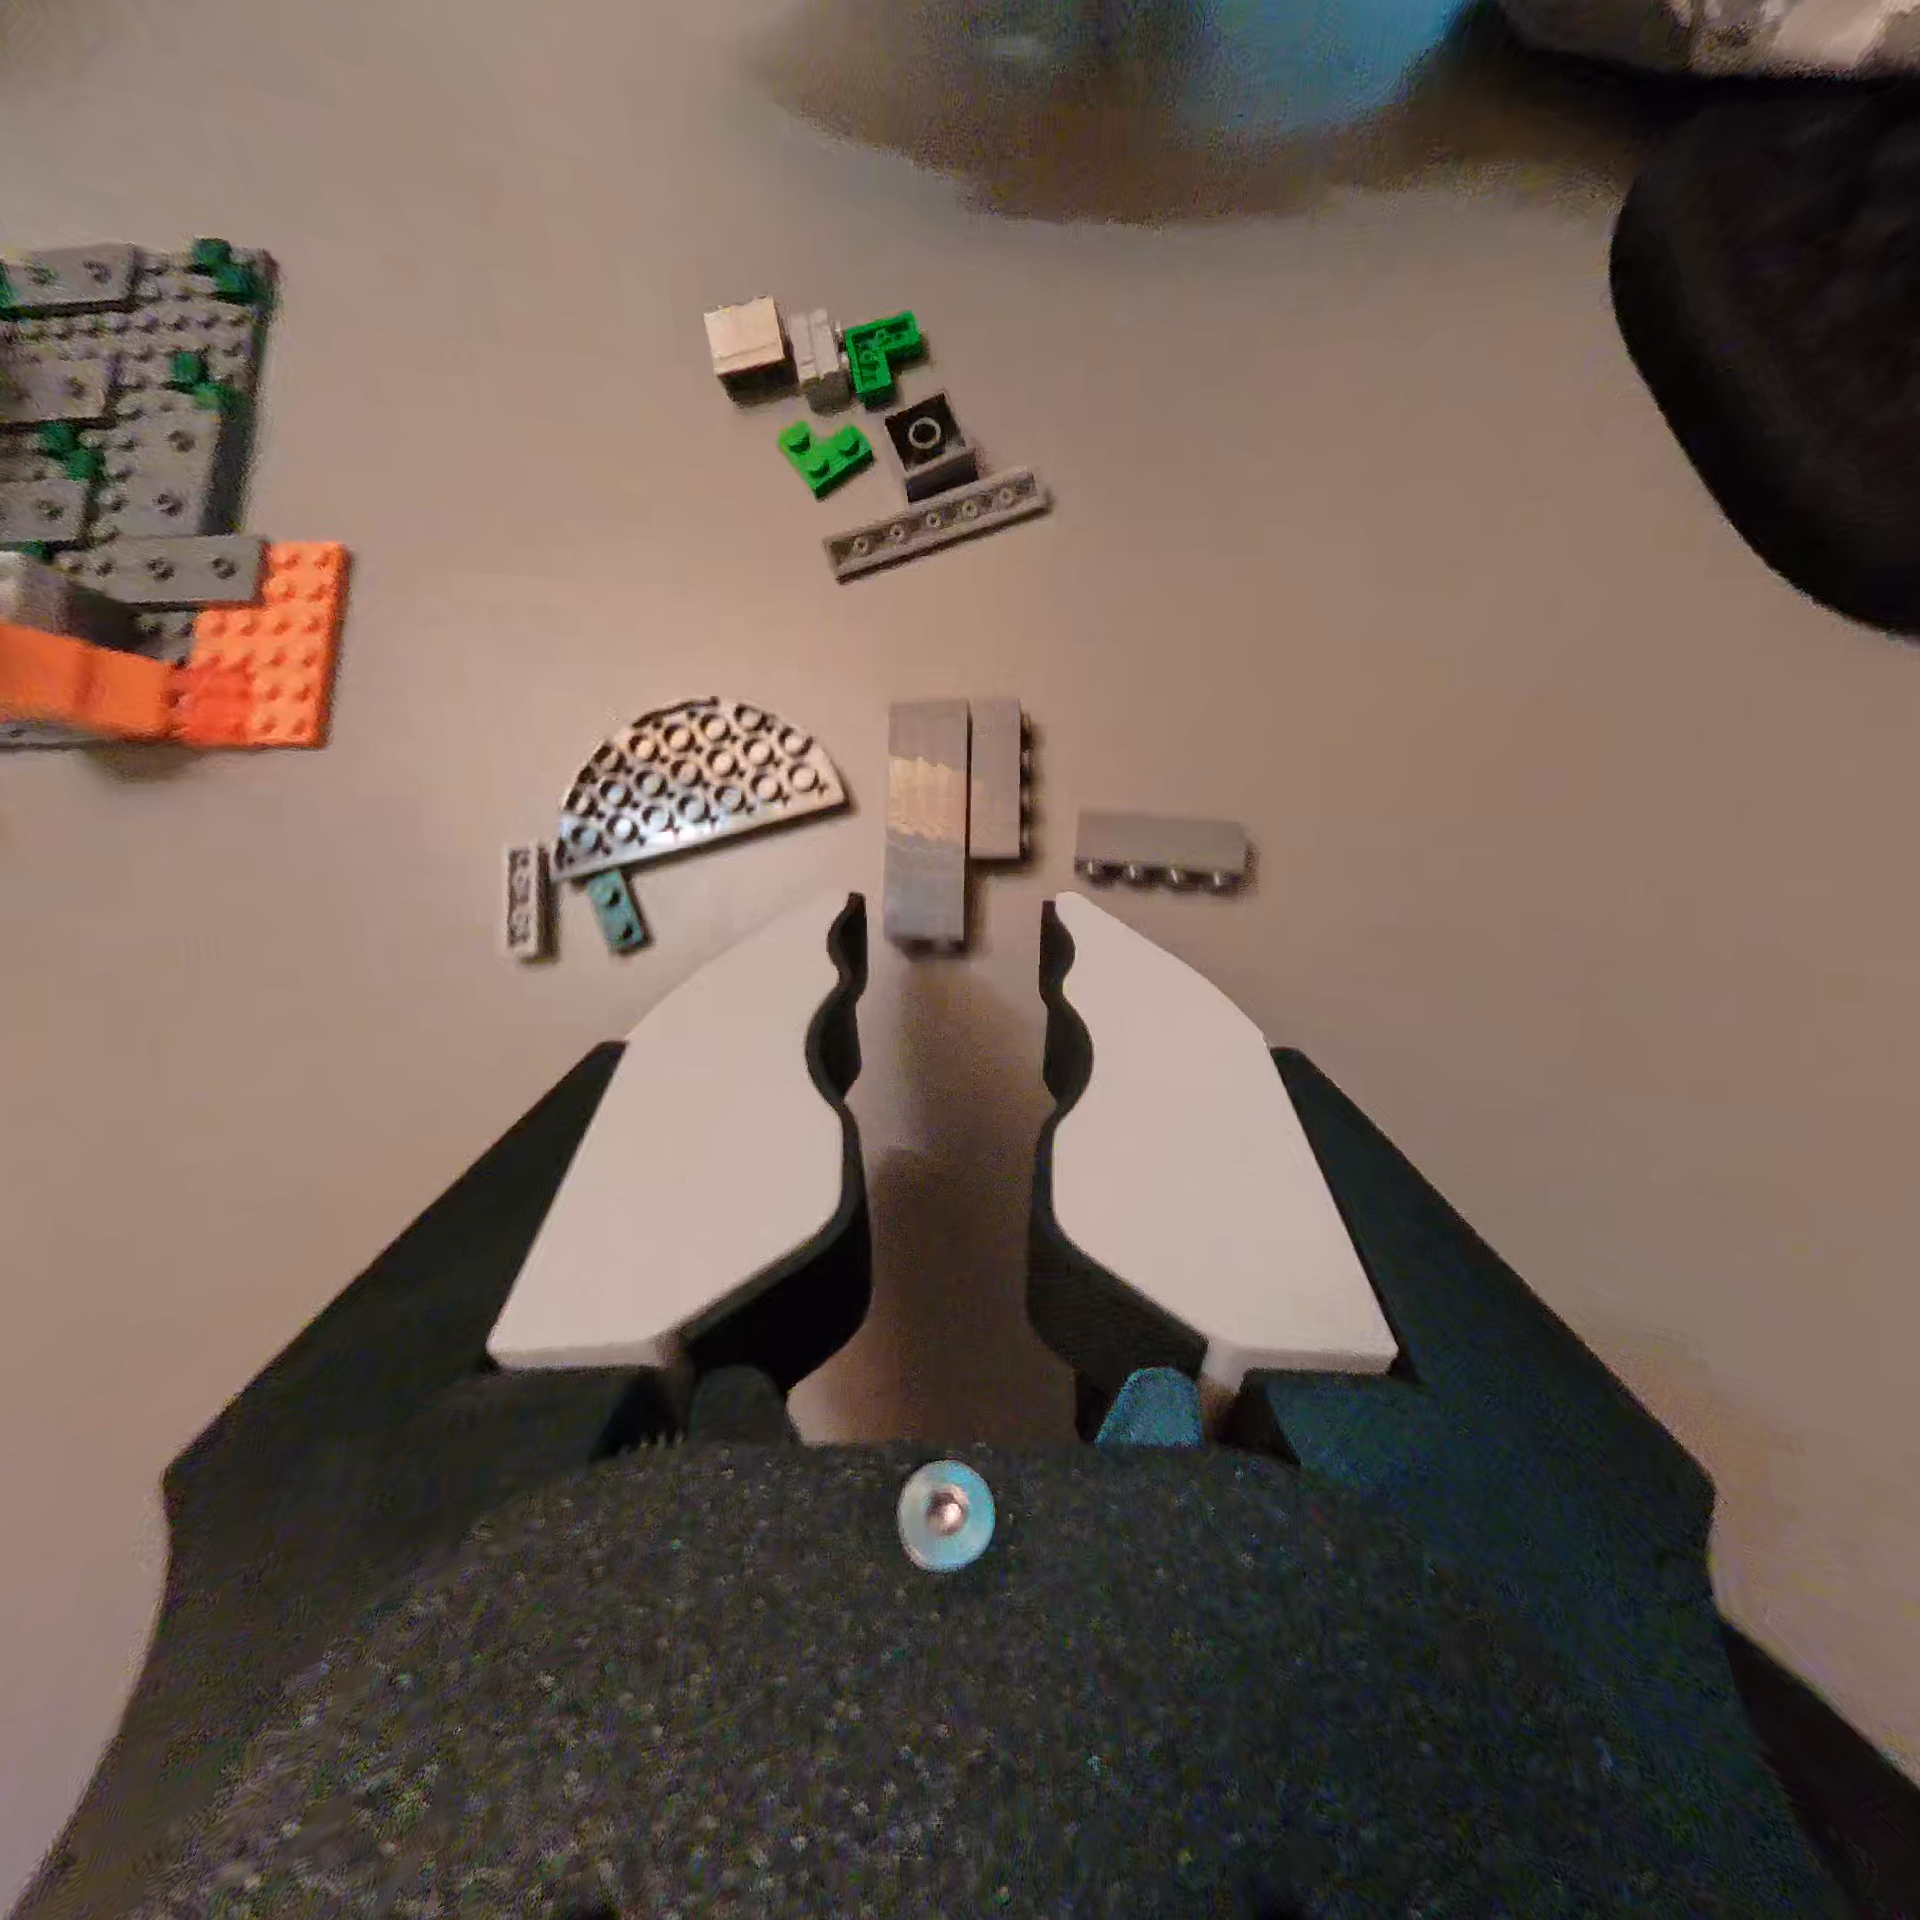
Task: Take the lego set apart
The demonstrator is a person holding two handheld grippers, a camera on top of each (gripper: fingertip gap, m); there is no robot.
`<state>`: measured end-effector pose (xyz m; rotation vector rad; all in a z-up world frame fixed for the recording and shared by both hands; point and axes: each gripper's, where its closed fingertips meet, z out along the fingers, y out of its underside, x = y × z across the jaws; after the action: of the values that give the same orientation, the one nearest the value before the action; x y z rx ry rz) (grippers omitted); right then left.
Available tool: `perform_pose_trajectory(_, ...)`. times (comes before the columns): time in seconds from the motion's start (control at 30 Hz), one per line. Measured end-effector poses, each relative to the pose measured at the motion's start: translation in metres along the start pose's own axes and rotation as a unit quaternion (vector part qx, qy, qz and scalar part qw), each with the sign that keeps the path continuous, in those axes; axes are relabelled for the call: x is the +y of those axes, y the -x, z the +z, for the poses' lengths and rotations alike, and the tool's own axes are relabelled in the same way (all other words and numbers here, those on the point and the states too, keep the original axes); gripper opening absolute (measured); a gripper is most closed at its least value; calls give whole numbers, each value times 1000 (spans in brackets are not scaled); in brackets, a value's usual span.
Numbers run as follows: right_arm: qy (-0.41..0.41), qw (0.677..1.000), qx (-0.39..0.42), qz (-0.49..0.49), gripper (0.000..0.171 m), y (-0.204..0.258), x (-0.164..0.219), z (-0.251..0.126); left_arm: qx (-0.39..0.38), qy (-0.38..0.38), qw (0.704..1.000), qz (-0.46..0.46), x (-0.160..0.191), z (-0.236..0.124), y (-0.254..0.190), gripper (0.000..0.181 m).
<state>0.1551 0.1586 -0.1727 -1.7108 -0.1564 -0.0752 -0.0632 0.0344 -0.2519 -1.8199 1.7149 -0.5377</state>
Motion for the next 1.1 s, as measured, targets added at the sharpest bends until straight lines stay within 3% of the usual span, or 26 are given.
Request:
perform_pose_trajectory(0.23, 0, 1000, -23, -21, 0, 15, -3, 1, 63, 23, 997, -48, -11, 30, -2, 31)
perform_pose_trajectory(0.53, -1, 1000, -25, -11, 0, 13, -3, 0, 25, 14, 999, -40, -9, 17, 4, 25)
perform_pose_trajectory(0.63, -3, 1000, -15, -10, 0, 9, -4, -1, -23, -34, 997, -58, -12, -25, 18, 25)
perform_pose_trajectory(0.73, -4, 1000, 5, -3, 0, 1, -4, -1, -122, -73, 986, -91, -1, -92, 49, 25)
perform_pose_trajectory(0.83, -7, 1000, 14, 5, 0, -3, -4, -1, -255, -74, 955, -134, 36, -175, 91, 25)
perform_pose_trajectory(0.93, -10, 1000, 13, 5, 0, -3, -6, -1, -372, -56, 904, -203, 93, -250, 128, 25)
perform_pose_trajectory(1.0, -11, 1000, 11, 5, 0, -2, -7, -2, -404, -35, 878, -252, 133, -275, 143, 25)
perform_pose_trajectory(1.1, -10, 1000, 8, 4, 0, 0, -7, -2, -409, 3, 861, -302, 178, -274, 157, 25)
